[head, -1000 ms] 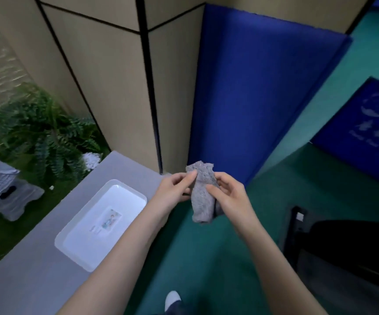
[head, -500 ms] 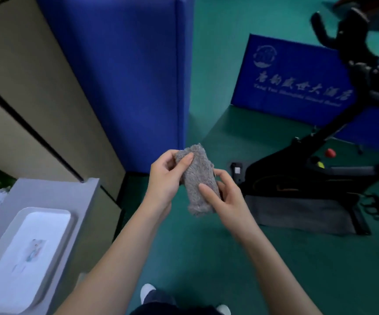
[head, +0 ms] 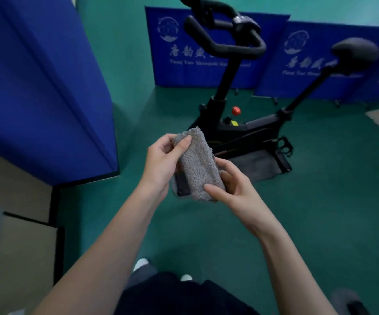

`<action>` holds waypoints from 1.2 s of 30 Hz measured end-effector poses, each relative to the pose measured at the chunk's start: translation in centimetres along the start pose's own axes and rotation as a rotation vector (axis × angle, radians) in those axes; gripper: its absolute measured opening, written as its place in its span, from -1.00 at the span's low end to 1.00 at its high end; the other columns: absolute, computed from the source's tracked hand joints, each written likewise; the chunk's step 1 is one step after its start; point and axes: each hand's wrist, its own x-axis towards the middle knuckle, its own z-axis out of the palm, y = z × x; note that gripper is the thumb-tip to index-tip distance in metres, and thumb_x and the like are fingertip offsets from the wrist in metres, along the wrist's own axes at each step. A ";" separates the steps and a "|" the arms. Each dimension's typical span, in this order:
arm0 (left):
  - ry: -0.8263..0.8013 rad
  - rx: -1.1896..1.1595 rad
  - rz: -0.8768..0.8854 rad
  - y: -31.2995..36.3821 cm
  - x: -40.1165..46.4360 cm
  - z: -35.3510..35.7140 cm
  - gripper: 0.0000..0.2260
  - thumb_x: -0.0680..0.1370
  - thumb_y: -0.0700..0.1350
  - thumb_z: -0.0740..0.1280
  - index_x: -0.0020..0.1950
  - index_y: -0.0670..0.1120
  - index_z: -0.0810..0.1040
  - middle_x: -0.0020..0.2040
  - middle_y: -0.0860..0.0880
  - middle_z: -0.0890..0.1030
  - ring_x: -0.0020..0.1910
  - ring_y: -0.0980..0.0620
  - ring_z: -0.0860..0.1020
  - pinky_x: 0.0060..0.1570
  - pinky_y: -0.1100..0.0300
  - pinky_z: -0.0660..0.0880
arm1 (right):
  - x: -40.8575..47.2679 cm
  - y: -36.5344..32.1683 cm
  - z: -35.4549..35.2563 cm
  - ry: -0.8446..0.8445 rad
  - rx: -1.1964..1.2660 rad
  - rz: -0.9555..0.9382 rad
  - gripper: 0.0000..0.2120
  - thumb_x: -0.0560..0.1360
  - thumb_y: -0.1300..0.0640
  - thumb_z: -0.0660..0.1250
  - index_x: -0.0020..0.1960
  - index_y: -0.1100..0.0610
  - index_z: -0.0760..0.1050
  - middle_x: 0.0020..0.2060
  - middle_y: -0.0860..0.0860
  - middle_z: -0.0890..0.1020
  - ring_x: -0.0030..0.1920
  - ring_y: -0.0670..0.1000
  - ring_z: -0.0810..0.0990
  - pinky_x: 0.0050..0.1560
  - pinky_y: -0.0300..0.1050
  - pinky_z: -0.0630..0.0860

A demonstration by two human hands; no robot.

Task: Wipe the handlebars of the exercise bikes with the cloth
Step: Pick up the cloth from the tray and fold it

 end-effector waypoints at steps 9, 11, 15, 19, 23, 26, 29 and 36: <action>-0.343 0.126 -0.033 -2.3 2.6 8.0 -0.98 0.51 -0.18 0.37 -0.10 -0.08 0.55 -0.21 0.04 0.63 -0.16 0.10 0.58 -0.14 0.15 0.53 | -0.3 0.5 -6.9 0.203 0.071 0.032 -0.69 0.52 -0.06 0.29 0.14 0.12 0.54 -0.02 -0.03 0.67 -0.01 -0.08 0.60 -0.01 -0.18 0.52; -0.404 0.158 -0.033 -2.7 3.7 9.8 -0.97 0.50 -0.16 0.38 -0.12 -0.04 0.56 -0.22 0.06 0.64 -0.18 0.13 0.58 -0.19 0.21 0.54 | 0.4 0.7 -8.4 0.276 0.099 0.005 -0.74 0.54 -0.03 0.28 0.08 0.14 0.53 -0.08 0.00 0.62 -0.05 -0.06 0.56 0.00 -0.10 0.50; -0.456 0.275 -0.013 -3.7 6.9 13.0 -0.98 0.51 -0.11 0.38 -0.11 -0.01 0.57 -0.22 0.08 0.63 -0.23 0.16 0.58 -0.28 0.21 0.55 | 2.4 1.0 -11.8 0.423 0.094 -0.072 -0.85 0.56 0.11 0.29 0.09 0.15 0.48 -0.07 0.04 0.62 -0.05 -0.03 0.57 -0.01 -0.05 0.51; -0.337 0.443 0.047 -4.1 12.3 13.9 -0.93 0.54 -0.08 0.34 -0.10 0.09 0.56 -0.10 -0.03 0.63 -0.29 0.18 0.57 -0.27 0.24 0.54 | 5.8 0.1 -15.7 0.519 0.050 -0.095 -0.85 0.53 0.11 0.30 0.10 0.07 0.48 -0.05 0.02 0.63 -0.06 -0.06 0.58 -0.08 -0.17 0.51; -0.166 0.578 0.041 -3.7 17.5 12.5 -0.89 0.53 -0.08 0.34 -0.14 0.14 0.56 -0.11 0.00 0.65 -0.23 0.08 0.61 -0.11 0.12 0.55 | 9.8 -1.9 -19.4 0.521 -0.002 -0.099 -0.85 0.53 0.10 0.30 0.10 0.01 0.49 -0.06 0.00 0.64 -0.07 -0.06 0.60 -0.11 -0.22 0.52; -0.064 0.645 0.018 -3.5 19.8 11.4 -0.88 0.53 -0.09 0.34 -0.16 0.13 0.56 -0.13 0.00 0.65 -0.18 0.04 0.63 -0.04 0.13 0.55 | 12.9 -3.5 -21.4 0.507 -0.044 -0.115 -0.87 0.53 0.10 0.30 0.08 0.01 0.50 -0.08 -0.01 0.63 -0.11 -0.08 0.59 -0.14 -0.24 0.51; 0.040 0.679 0.020 -2.8 21.1 10.4 -0.95 0.54 -0.08 0.34 -0.09 0.06 0.57 -0.14 0.07 0.63 -0.11 0.07 0.62 -0.17 0.38 0.47 | 16.1 -4.7 -22.3 0.485 -0.075 -0.121 -0.86 0.56 0.17 0.30 0.12 0.10 0.49 -0.05 0.01 0.63 -0.08 -0.08 0.59 -0.09 -0.21 0.52; 0.304 0.735 0.054 -0.3 21.9 8.9 -0.84 0.55 -0.05 0.32 0.08 -0.07 0.58 -0.03 0.04 0.64 -0.04 0.08 0.58 -0.09 0.35 0.43 | 23.9 -7.3 -22.1 0.285 -0.151 -0.158 -0.88 0.56 0.18 0.30 0.10 0.11 0.50 -0.05 0.04 0.64 -0.06 -0.03 0.60 0.00 -0.06 0.54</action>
